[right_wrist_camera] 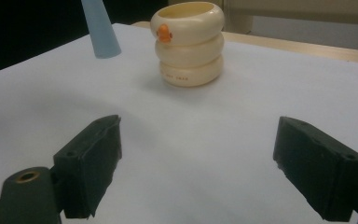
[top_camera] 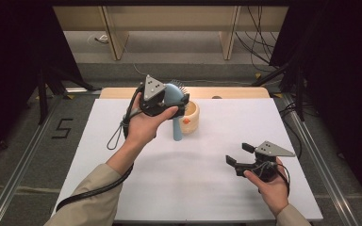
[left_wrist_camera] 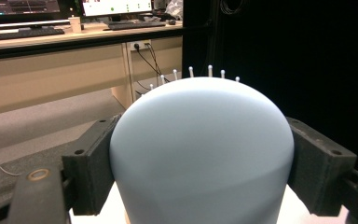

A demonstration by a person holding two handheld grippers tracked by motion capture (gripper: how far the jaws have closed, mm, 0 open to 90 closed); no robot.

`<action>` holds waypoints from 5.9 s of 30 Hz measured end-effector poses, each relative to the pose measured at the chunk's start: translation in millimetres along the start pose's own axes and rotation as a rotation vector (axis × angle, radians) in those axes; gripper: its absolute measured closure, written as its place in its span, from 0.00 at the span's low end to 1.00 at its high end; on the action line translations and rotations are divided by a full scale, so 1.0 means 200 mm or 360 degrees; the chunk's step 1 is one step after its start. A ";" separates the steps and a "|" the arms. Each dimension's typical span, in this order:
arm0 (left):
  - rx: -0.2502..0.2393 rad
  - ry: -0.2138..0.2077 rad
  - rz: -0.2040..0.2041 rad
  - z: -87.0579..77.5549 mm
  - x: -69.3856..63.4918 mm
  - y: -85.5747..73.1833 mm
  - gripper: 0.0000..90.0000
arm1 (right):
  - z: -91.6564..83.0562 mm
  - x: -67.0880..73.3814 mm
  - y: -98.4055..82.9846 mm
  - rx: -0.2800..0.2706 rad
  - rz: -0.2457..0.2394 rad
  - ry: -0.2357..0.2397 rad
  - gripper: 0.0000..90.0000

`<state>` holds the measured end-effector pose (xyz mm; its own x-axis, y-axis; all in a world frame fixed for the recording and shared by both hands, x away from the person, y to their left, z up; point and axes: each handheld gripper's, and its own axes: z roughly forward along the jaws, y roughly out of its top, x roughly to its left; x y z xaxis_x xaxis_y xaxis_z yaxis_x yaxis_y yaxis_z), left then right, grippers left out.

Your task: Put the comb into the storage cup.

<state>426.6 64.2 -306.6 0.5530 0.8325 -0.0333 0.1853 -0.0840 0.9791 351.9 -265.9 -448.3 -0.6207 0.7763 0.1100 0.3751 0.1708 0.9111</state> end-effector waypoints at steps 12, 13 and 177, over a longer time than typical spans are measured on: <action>-0.0024 0.0019 0.0006 0.00 0.01 0.02 0.21 | 0.00 0.00 0.00 0.0000 0.0006 0.0005 0.18; -0.0025 0.0021 0.0011 0.00 0.01 0.02 0.22 | 0.00 0.00 0.00 0.0002 0.0006 0.0003 0.18; -0.0253 0.0071 0.0149 0.29 0.05 0.18 0.22 | 0.00 -0.01 -0.01 -0.0012 0.0024 0.0014 0.18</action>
<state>485.0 37.6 -282.5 0.5246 0.8489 0.0648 0.0022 -0.0774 0.9970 352.5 -268.2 -449.9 -0.6212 0.7732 0.1275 0.3794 0.1544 0.9122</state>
